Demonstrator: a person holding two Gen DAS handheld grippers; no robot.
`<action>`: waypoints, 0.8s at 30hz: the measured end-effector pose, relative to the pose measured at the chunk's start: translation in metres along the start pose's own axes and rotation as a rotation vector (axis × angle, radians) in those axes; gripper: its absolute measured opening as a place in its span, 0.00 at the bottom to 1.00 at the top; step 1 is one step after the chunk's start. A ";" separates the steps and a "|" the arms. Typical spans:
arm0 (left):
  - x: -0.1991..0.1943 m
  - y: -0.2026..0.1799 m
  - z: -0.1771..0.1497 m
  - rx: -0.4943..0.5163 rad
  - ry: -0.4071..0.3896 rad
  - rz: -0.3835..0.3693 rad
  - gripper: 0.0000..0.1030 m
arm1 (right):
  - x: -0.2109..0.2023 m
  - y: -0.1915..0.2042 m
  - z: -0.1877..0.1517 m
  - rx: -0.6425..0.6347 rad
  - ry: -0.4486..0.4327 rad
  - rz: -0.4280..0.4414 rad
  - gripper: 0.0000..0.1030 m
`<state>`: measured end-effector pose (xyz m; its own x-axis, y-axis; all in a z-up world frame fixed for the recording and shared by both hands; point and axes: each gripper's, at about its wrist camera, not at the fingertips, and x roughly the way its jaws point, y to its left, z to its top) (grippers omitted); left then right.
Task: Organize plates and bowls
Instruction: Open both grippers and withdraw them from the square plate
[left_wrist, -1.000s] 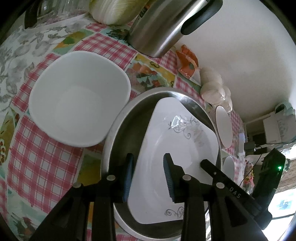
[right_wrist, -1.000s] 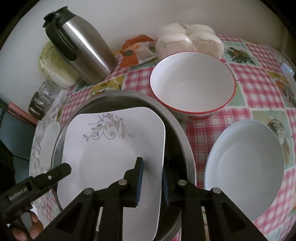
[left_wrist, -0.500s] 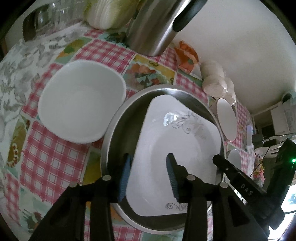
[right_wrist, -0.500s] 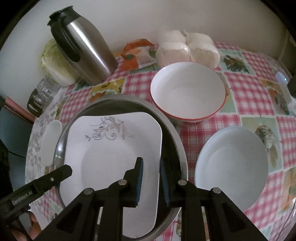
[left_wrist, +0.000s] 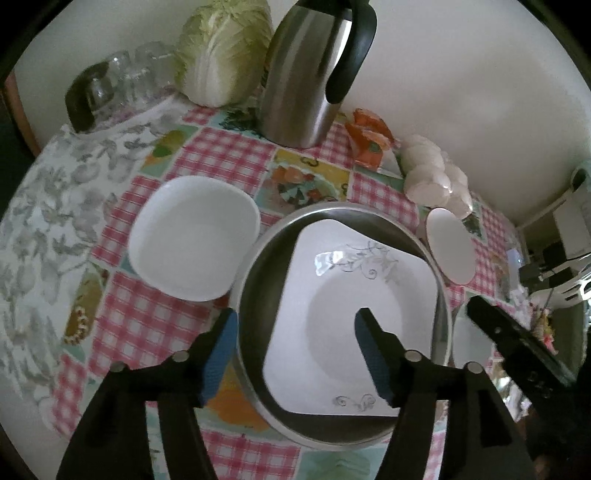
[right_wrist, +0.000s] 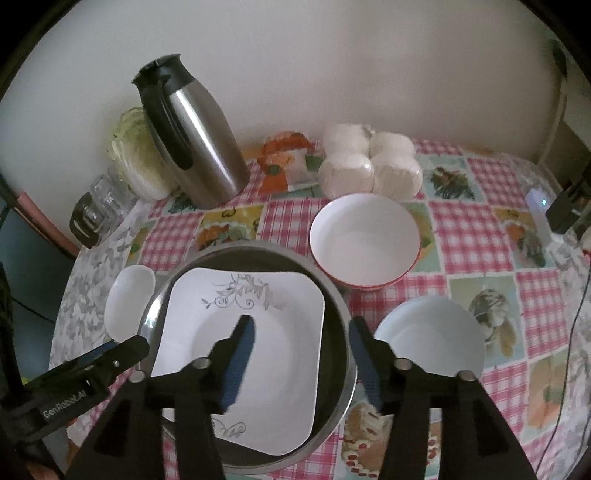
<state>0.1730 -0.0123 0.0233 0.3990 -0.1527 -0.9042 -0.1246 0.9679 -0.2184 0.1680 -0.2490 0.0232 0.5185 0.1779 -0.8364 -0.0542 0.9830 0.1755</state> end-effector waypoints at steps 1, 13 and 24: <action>0.000 -0.001 0.000 0.004 -0.003 0.013 0.68 | -0.002 0.001 0.000 -0.004 -0.007 -0.003 0.62; 0.000 0.007 -0.004 -0.024 -0.018 0.102 0.79 | 0.004 0.007 -0.004 -0.048 -0.009 -0.027 0.84; -0.002 0.017 -0.002 -0.065 -0.044 0.125 0.86 | 0.013 0.014 -0.007 -0.074 -0.008 -0.043 1.00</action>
<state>0.1679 0.0043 0.0210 0.4156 -0.0215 -0.9093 -0.2341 0.9635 -0.1297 0.1683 -0.2322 0.0109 0.5288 0.1357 -0.8378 -0.0948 0.9904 0.1006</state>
